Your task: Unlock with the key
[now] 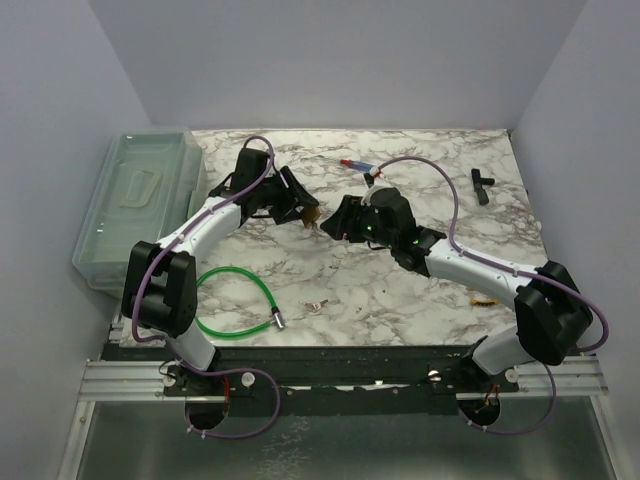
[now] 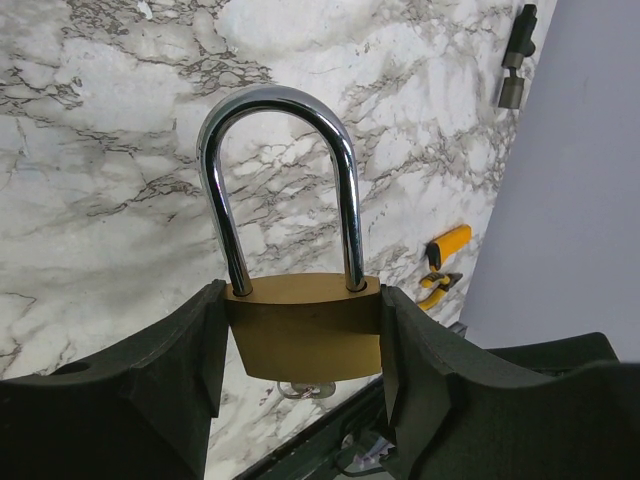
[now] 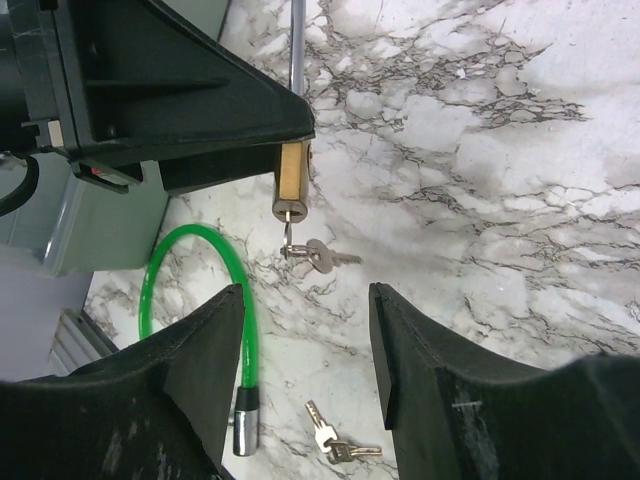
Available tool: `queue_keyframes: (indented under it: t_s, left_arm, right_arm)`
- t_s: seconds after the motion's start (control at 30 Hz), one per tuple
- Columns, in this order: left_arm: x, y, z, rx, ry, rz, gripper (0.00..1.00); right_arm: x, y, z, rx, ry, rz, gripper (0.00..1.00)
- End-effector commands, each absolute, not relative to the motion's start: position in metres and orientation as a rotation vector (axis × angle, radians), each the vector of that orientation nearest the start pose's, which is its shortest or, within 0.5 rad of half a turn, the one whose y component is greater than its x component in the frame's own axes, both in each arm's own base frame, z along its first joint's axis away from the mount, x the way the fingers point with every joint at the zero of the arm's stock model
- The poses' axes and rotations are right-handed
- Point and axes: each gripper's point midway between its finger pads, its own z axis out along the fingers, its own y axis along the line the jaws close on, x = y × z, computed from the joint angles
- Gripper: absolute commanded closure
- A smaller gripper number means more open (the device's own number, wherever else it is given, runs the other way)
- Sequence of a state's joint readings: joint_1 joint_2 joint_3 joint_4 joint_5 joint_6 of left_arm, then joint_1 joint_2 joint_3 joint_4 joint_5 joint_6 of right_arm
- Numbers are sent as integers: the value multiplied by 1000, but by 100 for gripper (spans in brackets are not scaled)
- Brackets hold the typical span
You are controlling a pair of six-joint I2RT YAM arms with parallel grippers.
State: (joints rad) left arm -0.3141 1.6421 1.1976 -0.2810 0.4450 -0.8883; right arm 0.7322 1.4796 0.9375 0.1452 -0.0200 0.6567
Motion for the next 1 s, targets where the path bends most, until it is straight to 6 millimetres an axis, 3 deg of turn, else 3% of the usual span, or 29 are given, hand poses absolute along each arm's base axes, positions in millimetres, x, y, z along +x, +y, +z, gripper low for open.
queue_keyframes:
  t_s: [0.0,0.57,0.7,0.97]
  left_arm:
    - [379,-238,181,-429,2380,-1151,100]
    - [380,-234,178,-475,2379,-1179,100]
    - [380,-234,178,-478,2378,-1182,100]
    - [380,-233,180,-482,2371,-1193,100]
  right_arm:
    - [314,334,175,-121,2081,929,42]
    - [330,364,164,-135,2110,912,53]
    - [329,369,161,-145,2112,925,60]
    - [333,370,154,-137,2115,910,69]
